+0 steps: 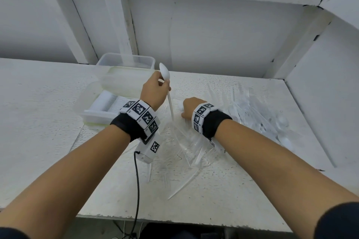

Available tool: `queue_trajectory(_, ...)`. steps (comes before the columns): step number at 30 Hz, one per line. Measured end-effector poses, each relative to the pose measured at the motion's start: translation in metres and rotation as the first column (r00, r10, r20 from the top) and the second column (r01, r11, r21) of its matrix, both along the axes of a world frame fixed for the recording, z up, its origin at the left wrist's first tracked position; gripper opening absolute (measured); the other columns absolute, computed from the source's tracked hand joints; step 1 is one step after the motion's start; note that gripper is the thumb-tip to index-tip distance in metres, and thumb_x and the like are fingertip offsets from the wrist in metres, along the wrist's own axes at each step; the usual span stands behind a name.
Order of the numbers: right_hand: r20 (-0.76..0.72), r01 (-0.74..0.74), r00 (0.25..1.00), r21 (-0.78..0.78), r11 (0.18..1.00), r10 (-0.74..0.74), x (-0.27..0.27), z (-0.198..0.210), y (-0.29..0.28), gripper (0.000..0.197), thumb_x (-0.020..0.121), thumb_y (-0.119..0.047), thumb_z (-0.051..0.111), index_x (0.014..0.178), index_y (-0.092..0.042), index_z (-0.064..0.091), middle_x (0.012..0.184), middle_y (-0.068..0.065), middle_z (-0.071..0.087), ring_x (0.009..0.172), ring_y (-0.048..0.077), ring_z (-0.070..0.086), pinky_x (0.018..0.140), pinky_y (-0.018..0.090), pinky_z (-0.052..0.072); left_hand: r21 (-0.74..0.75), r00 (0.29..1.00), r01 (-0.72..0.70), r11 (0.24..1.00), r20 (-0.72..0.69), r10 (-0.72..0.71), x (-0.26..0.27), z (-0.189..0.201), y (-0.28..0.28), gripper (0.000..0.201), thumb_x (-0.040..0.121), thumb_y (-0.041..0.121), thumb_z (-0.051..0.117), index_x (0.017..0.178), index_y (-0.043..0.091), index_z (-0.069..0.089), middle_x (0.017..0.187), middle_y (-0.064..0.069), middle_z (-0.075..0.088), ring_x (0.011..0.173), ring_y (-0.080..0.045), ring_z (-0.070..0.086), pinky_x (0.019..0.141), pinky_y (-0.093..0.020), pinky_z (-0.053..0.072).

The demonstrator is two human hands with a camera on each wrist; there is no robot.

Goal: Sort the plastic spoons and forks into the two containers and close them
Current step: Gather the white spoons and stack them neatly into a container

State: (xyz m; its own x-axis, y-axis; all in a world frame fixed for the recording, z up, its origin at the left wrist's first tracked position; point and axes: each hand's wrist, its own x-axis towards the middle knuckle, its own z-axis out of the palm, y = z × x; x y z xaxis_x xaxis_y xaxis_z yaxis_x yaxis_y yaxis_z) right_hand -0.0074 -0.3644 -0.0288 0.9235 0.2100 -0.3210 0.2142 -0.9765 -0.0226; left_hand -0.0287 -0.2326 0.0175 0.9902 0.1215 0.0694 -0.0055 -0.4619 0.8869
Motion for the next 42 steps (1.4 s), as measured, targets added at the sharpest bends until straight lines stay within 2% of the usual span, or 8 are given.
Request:
queue_trajectory(6, -0.057, 0.292, 0.956, 0.319, 0.902, -0.289, 0.006, 0.005, -0.010, 0.030, 0.085, -0.019, 0.059, 0.061, -0.010, 0.045, 0.062, 0.002, 0.047, 0.055, 0.015, 0.046, 0.049, 0.023, 0.036, 0.010, 0.998, 0.030, 1.000, -0.049, -0.029, -0.004, 0.000, 0.000, 0.011, 0.092, 0.015, 0.048, 0.102, 0.011, 0.051, 0.087, -0.004, 0.064, 0.089, -0.025, 0.062, 0.084, -0.044, 0.052)
queue_trajectory(12, -0.091, 0.338, 0.831, 0.867, 0.366, -0.549, -0.023, 0.028, -0.047, 0.012, 0.089, -0.016, 0.060, 0.089, -0.007, 0.068, 0.073, -0.005, 0.058, 0.067, 0.009, 0.050, 0.065, 0.021, 0.044, -0.004, 0.997, 0.070, 0.998, -0.011, -0.070, -0.005, 0.003, -0.005, 0.022, 0.091, 0.009, 0.047, 0.102, -0.002, 0.064, 0.079, -0.004, 0.060, 0.076, -0.022, 0.057, 0.080, -0.044, 0.053)
queue_trajectory(16, -0.103, 0.279, 0.769, 0.942, 0.186, -0.631, -0.057, 0.047, -0.083, 0.009, 0.095, -0.014, 0.050, 0.093, -0.009, 0.057, 0.083, 0.000, 0.061, 0.082, 0.018, 0.061, 0.077, 0.030, 0.055, -0.115, 0.984, 0.171, 0.979, -0.031, -0.176, -0.018, 0.007, -0.027, 0.021, 0.097, 0.016, 0.041, 0.110, 0.012, 0.057, 0.069, 0.001, 0.048, 0.057, -0.012, 0.049, 0.054, -0.024, 0.046)
queue_trajectory(19, -0.222, 0.321, 0.737, 0.946, 0.042, -0.638, -0.086, 0.056, -0.104, 0.013, 0.099, -0.016, 0.042, 0.087, -0.018, 0.047, 0.076, 0.007, 0.059, 0.067, 0.021, 0.062, 0.065, 0.034, 0.058, 0.064, 0.952, 0.306, 0.950, 0.002, -0.307, -0.029, 0.003, -0.050, 0.011, 0.098, 0.021, 0.041, 0.099, 0.016, 0.051, 0.061, 0.005, 0.041, 0.052, -0.009, 0.037, 0.045, -0.010, 0.031)
queue_trajectory(22, -0.164, 0.370, 0.691, 0.916, 0.151, -0.704, -0.113, 0.048, -0.126, 0.011, 0.100, -0.021, 0.038, 0.091, -0.022, 0.045, 0.069, 0.001, 0.047, 0.054, 0.012, 0.041, 0.046, 0.023, 0.040, 0.261, 0.885, 0.461, 0.848, -0.070, -0.460, -0.043, -0.005, -0.075, 0.015, 0.097, 0.026, 0.045, 0.091, 0.015, 0.053, 0.065, 0.007, 0.047, 0.053, -0.006, 0.041, 0.046, -0.012, 0.032)
queue_trajectory(25, -0.080, 0.415, 0.658, 0.869, 0.271, -0.749, -0.134, 0.031, -0.145, 0.012, 0.098, -0.021, 0.040, 0.099, -0.016, 0.051, 0.075, -0.004, 0.048, 0.060, 0.006, 0.039, 0.051, 0.019, 0.029, 0.371, 0.748, 0.656, 0.657, -0.203, -0.632, -0.058, -0.015, -0.096, 0.021, 0.095, 0.027, 0.049, 0.098, 0.012, 0.064, 0.076, 0.002, 0.057, 0.062, -0.012, 0.050, 0.053, -0.020, 0.038)
queue_trajectory(32, -0.149, 0.551, 0.598, 0.790, 0.269, -0.787, -0.164, 0.011, -0.160, 0.021, 0.095, -0.011, 0.039, 0.088, -0.014, 0.060, 0.071, -0.008, 0.050, 0.058, 0.007, 0.040, 0.051, 0.020, 0.025, 0.562, 0.484, 0.798, 0.216, -0.385, -0.786, -0.074, -0.032, -0.134, 0.032, 0.093, 0.029, 0.051, 0.122, 0.021, 0.061, 0.116, -0.003, 0.058, 0.108, -0.020, 0.054, 0.075, -0.025, 0.036)
queue_trajectory(42, -0.183, 0.569, 0.613, 0.777, 0.269, -0.768, -0.165, 0.009, -0.156, 0.023, 0.094, -0.009, 0.039, 0.089, -0.011, 0.061, 0.069, -0.004, 0.051, 0.055, 0.008, 0.041, 0.049, 0.020, 0.027, 0.662, 0.419, 0.749, 0.023, -0.447, -0.790, -0.082, -0.035, -0.157, 0.038, 0.091, 0.033, 0.054, 0.125, 0.019, 0.058, 0.120, -0.002, 0.045, 0.104, -0.022, 0.055, 0.069, -0.027, 0.037)
